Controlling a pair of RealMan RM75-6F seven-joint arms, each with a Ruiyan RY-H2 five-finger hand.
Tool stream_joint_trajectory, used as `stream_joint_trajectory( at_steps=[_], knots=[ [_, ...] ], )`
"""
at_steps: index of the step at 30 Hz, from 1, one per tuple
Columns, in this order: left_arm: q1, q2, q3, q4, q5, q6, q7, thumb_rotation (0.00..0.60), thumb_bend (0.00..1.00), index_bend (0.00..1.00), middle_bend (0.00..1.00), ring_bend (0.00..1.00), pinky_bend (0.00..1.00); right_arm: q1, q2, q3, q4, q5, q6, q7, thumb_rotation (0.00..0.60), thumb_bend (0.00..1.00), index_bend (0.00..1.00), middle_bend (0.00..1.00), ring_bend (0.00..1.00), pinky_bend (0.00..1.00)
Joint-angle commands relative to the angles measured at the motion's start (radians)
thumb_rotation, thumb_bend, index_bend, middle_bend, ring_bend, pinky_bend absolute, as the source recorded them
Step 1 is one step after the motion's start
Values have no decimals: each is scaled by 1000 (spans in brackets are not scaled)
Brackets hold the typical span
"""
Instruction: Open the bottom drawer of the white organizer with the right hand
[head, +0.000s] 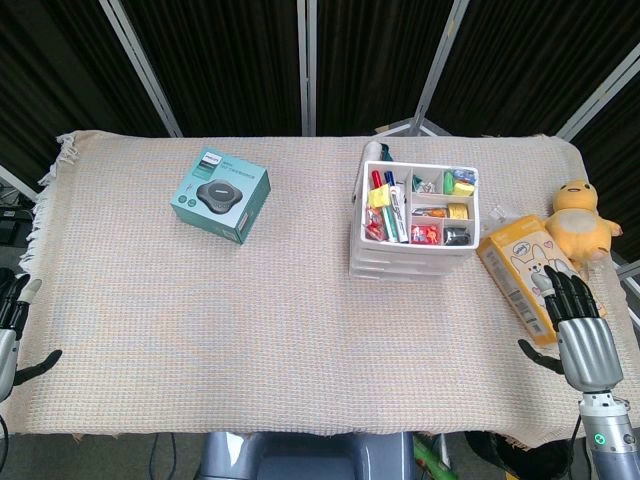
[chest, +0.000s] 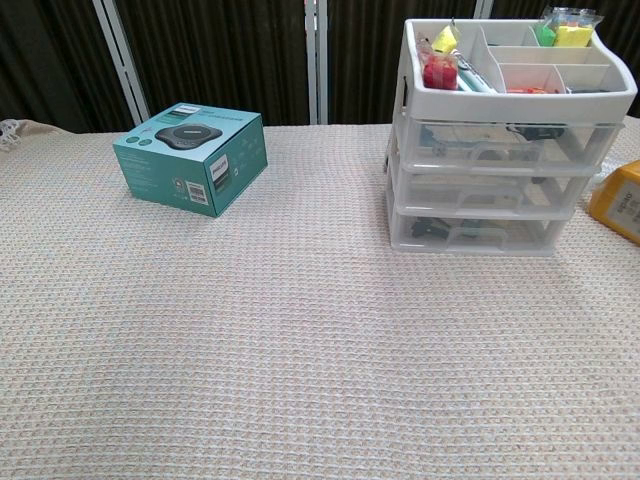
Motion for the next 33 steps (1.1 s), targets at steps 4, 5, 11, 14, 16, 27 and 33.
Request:
stream_joint_trajectory(
  at_steps=[4, 5, 11, 14, 16, 27, 33],
  knots=[
    [0, 1, -1, -1, 1, 1, -2, 600, 163, 0, 0, 0, 0, 0, 3, 0, -3, -1, -2, 3, 600, 94, 44, 0, 0, 0],
    [0, 1, -1, -1, 2, 3, -4, 600, 163, 0, 0, 0, 0, 0, 4, 0, -5, 0, -3, 6, 600, 94, 44, 0, 0, 0],
    [3, 5, -2, -3, 9, 15, -13, 600, 163, 0, 0, 0, 0, 1, 13, -4, -24, -4, -9, 24, 600, 94, 43, 0, 0, 0],
    [2, 8, -3, -3, 7, 14, -21, 600, 163, 0, 0, 0, 0, 1, 14, -6, -28, -3, -15, 19, 600, 94, 43, 0, 0, 0],
    [1, 9, -4, -2, 6, 11, -23, 600, 163, 0, 0, 0, 0, 1, 14, -8, -33, -2, -20, 21, 600, 94, 43, 3, 0, 0],
    [4, 16, -8, -13, 11, 25, -30, 600, 163, 0, 0, 0, 0, 34, 124, -80, -297, 44, -222, 295, 600, 96, 81, 722, 782, 670],
    [6, 21, -12, -20, 17, 39, -34, 600, 163, 0, 0, 0, 0, 137, 203, -83, -471, 146, -476, 479, 600, 123, 80, 796, 852, 702]
  ],
)
